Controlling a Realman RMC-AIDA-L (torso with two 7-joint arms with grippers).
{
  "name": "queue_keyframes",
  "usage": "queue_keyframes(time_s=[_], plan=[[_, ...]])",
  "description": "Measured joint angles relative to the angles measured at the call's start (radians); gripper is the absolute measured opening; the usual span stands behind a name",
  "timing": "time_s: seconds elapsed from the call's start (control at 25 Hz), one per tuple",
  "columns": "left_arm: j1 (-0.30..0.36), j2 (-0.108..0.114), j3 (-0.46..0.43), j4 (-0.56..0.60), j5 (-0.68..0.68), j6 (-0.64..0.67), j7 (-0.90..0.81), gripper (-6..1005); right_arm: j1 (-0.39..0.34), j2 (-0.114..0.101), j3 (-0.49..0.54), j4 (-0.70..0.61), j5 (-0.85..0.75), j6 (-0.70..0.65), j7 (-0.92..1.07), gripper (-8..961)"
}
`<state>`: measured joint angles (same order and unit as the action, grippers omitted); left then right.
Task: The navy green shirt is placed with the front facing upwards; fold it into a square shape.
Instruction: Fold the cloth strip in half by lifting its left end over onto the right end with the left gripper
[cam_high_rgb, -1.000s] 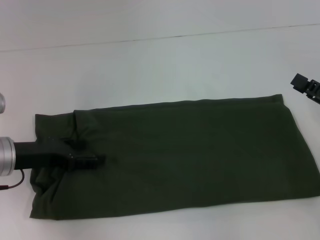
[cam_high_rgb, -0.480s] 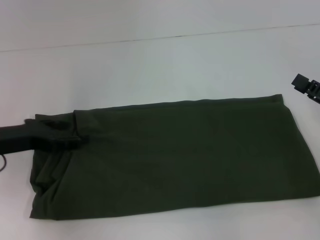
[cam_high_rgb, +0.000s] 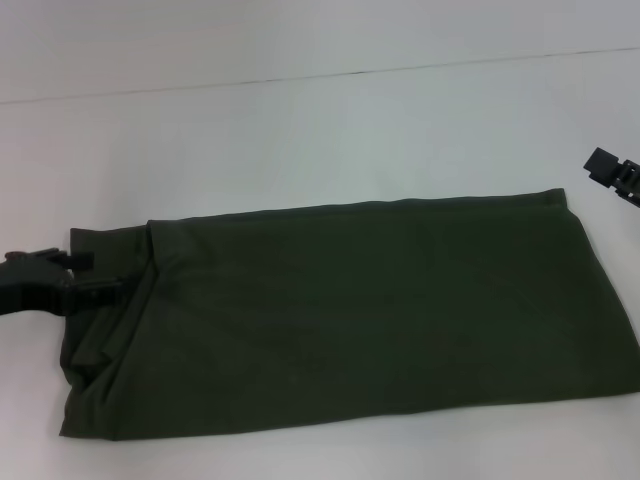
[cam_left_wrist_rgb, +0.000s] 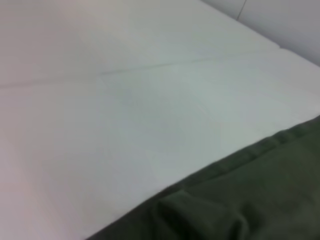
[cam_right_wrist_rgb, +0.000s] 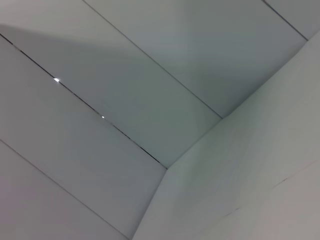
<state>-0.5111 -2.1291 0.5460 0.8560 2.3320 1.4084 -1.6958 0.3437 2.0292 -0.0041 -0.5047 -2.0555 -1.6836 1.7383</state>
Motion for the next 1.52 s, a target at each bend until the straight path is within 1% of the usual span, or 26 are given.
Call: queue_keyframes(time_s=[0.52, 1.52], plan=[[0.011, 0.000, -0.023, -0.005, 0.075, -0.018, -0.021, 841, -0.001, 0.000, 0.000, 0.000, 0.000, -0.001, 0.001, 515], [0.021, -0.003, -0.031, -0.009, 0.130, -0.061, -0.051, 841, -0.002, 0.000, -0.005, 0.000, 0.000, -0.004, 0.001, 515]])
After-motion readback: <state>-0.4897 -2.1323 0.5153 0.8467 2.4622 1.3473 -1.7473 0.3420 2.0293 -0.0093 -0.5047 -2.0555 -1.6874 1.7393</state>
